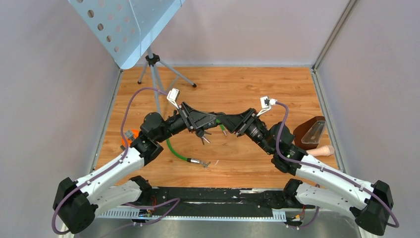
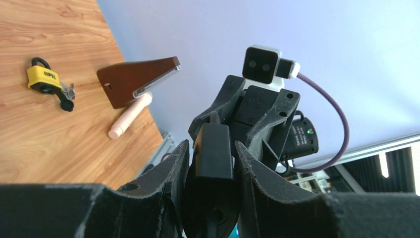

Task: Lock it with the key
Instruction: Lock the lock.

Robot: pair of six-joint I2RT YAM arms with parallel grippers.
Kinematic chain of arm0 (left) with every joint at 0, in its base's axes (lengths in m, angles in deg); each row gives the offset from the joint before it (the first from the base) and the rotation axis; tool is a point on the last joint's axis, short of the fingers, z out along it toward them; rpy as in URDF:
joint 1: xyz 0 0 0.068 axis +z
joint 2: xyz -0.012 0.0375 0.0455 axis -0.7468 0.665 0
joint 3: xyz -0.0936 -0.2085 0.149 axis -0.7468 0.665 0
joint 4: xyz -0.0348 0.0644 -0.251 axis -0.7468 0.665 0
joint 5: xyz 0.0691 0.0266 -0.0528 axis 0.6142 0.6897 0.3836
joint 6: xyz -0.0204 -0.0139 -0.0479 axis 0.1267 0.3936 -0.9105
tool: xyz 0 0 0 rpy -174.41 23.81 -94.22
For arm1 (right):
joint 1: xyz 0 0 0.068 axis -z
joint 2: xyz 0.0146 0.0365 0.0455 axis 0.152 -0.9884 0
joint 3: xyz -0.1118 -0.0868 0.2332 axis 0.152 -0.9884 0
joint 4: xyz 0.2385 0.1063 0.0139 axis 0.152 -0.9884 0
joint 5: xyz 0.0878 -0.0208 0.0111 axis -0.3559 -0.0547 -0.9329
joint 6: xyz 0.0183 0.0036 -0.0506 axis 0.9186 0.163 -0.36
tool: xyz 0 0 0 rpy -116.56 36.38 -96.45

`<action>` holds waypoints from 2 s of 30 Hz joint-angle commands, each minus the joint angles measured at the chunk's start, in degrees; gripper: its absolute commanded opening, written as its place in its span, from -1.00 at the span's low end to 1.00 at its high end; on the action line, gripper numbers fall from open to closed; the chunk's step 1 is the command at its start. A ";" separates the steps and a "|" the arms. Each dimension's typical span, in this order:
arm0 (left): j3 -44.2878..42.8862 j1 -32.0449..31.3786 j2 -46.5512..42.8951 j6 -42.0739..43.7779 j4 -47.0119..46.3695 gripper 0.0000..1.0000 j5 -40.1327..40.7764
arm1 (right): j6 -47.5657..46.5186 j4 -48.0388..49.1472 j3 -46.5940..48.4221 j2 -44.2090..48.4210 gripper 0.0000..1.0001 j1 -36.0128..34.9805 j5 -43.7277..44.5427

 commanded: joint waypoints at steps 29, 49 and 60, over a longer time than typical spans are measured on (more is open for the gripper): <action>-9.97 0.37 -8.87 48.41 28.94 0.97 -9.63 | -20.77 -2.14 7.38 4.50 -1.00 1.71 -10.85; -10.36 0.63 -4.33 48.84 24.49 0.24 -30.59 | -25.03 -5.27 9.46 12.44 -1.00 1.78 -19.27; -12.12 0.66 -1.00 51.32 27.86 -0.25 -33.07 | -23.62 -2.44 8.78 13.08 -1.00 1.77 -20.14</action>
